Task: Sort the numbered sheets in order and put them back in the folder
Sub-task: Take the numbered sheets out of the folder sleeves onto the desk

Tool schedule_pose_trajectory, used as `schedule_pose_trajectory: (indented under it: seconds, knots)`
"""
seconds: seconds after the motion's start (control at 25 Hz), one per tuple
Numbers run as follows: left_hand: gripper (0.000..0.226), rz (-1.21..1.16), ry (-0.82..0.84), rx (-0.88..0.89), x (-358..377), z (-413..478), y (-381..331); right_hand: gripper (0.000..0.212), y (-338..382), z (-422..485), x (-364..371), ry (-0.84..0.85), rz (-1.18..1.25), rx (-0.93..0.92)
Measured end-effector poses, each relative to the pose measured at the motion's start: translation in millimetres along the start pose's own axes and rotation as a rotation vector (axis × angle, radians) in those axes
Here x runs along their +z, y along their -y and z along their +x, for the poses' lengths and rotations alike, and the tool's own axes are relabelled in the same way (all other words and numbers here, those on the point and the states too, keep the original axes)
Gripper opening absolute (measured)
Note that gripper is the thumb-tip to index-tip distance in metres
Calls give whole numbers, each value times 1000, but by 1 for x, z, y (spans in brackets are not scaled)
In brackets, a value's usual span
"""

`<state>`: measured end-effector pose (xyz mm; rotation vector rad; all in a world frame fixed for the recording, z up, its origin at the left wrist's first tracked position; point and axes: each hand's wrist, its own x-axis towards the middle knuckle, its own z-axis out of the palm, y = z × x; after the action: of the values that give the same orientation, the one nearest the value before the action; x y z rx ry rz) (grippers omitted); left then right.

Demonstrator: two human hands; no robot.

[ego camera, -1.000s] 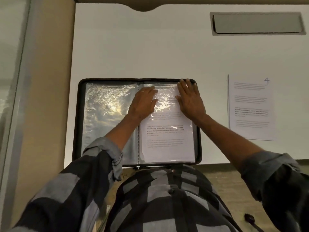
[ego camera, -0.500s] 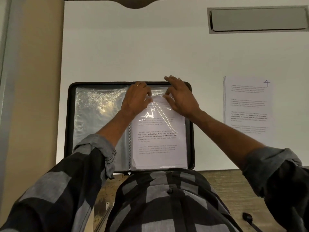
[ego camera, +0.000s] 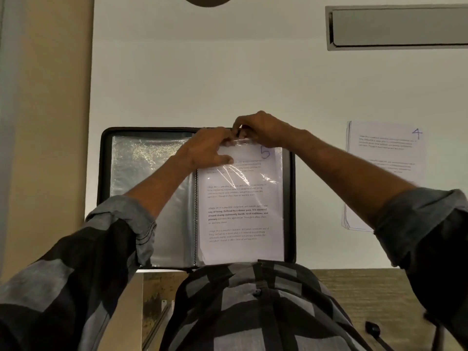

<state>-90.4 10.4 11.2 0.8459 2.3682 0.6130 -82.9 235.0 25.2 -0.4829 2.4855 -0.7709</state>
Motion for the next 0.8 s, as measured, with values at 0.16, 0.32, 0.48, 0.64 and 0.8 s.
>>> schedule_pose_trajectory:
  seconds: [0.16, 0.32, 0.48, 0.64, 0.8]
  knots:
    - [55, 42, 45, -42, -12, 7, -1, 21, -3, 8, -11, 231, -87, 85]
    - [54, -67, 129, -83, -21, 27, 3, 28, -4, 22, -7, 337, -115, 203]
    - [19, -95, 222, -73, -28, 45, 9, 32, -7, 28, -7, 463, -121, 229]
    - [19, -143, 290, -40, -35, 56, 12, 24, -8, 31, -6, 475, -178, 239]
    - [36, -180, 107, -35, -40, 60, 14, 16, -15, 36, -30, 321, -129, 258]
